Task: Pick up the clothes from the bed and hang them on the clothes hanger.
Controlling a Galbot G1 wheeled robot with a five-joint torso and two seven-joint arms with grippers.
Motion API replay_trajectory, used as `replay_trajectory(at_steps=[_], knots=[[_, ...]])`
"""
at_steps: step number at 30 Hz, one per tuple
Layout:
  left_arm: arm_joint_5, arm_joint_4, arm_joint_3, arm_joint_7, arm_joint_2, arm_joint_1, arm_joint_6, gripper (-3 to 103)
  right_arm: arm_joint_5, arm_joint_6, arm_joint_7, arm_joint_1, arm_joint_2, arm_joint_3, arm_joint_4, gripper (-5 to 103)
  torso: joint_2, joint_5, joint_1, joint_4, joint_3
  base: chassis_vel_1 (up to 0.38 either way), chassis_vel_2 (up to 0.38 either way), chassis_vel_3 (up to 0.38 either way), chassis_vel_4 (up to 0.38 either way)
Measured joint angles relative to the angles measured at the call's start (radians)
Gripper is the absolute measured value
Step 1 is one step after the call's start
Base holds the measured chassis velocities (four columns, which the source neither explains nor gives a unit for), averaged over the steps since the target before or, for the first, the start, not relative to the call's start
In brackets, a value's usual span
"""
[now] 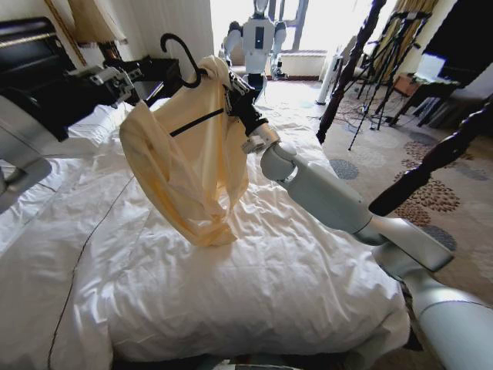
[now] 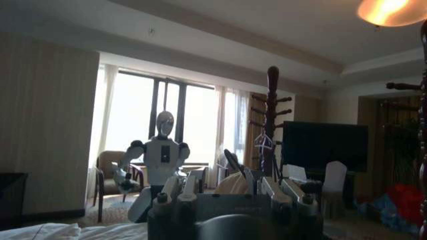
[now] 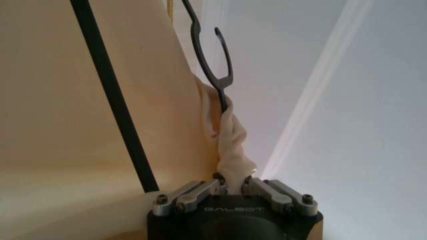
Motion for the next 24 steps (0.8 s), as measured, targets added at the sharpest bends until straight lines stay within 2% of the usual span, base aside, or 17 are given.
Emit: replay_trajectory(at_steps=[2, 4, 5, 6, 8, 9, 10, 12, 13, 15, 16, 24], knots=[[-0.006, 0.014, -0.004, -0.008, -0.002, -0.001, 0.001, 51, 0.002, 0.002, -0.002, -0.001, -0.002, 0.001, -0.001, 0, 0.0, 0.0, 0.0, 0.0, 0.0, 0.0, 0.0, 0.0, 0.0], [-0.003, 0.041, -0.017, 0.006, -0.012, 0.009, 0.032, 62, 0.01, 0.005, -0.008, -0.002, -0.01, 0.001, -0.001, 0, 0.0, 0.0, 0.0, 0.0001, 0.0, 0.0, 0.0, 0.0, 0.0], [-0.003, 0.041, -0.017, 0.006, -0.012, 0.009, 0.032, 62, 0.01, 0.005, -0.008, -0.002, -0.01, 0.001, -0.001, 0, 0.0, 0.0, 0.0, 0.0001, 0.0, 0.0, 0.0, 0.0, 0.0], [0.009, 0.06, -0.029, 0.044, -0.021, 0.023, 0.075, 62, 0.013, 0.009, -0.012, -0.002, -0.017, 0.003, -0.001, 0, 0.0, -0.0004, 0.0, 0.0001, 0.0, 0.0, 0.0, 0.0, 0.0], [0.04, 0.092, -0.046, 0.148, -0.034, 0.036, 0.175, 73, 0.019, 0.021, -0.027, -0.001, -0.041, 0.012, 0.0, 0, 0.0, -0.0006, 0.0, 0.0004, 0.0, 0.0, 0.0, 0.0, 0.0], [0.04, 0.092, -0.046, 0.148, -0.034, 0.036, 0.175, 73, 0.019, 0.021, -0.027, -0.001, -0.041, 0.012, 0.0, 0, 0.0, -0.0006, 0.0, 0.0004, 0.0, 0.0, 0.0, 0.0, 0.0], [0.048, 0.097, -0.049, 0.192, -0.037, 0.035, 0.219, 78, 0.022, 0.029, -0.036, 0.001, -0.057, 0.016, 0.0, 0, 0.0, -0.0006, 0.0, 0.0001, 0.0, 0.0, 0.0, 0.0, 0.0], [0.048, 0.098, -0.056, 0.242, -0.038, 0.032, 0.268, 89, 0.023, 0.045, -0.06, 0.006, -0.075, 0.031, -0.007, 0, 0.0, 0.0, 0.0, -0.0001, 0.0, 0.0, 0.0, 0.0, 0.0], [0.048, 0.098, -0.056, 0.242, -0.038, 0.032, 0.268, 89, 0.023, 0.045, -0.06, 0.006, -0.075, 0.031, -0.007, 0, 0.0, 0.0, 0.0, -0.0001, 0.0, 0.0, 0.0, 0.0, 0.0], [0.037, 0.104, -0.058, 0.277, -0.03, 0.028, 0.285, 98, 0.023, 0.065, -0.085, 0.013, -0.091, 0.043, -0.017, 0, 0.0, 0.0003, 0.0, -0.0002, 0.0, 0.0, 0.0, 0.0, 0.0], [0.027, 0.11, -0.057, 0.292, -0.023, 0.027, 0.292, 99, 0.023, 0.072, -0.093, 0.016, -0.098, 0.048, -0.021, 0, 0.0, 0.0002, 0.0, -0.0002, 0.0, 0.0, 0.0, 0.0, 0.0], [0.019, 0.093, -0.025, 0.312, -0.002, 0.037, 0.305, 100, 0.018, 0.085, -0.107, 0.026, -0.113, 0.06, -0.025, 0, 0.0, -0.0002, 0.0, -0.0001, 0.0, 0.0, 0.0, 0.0, 0.0]])
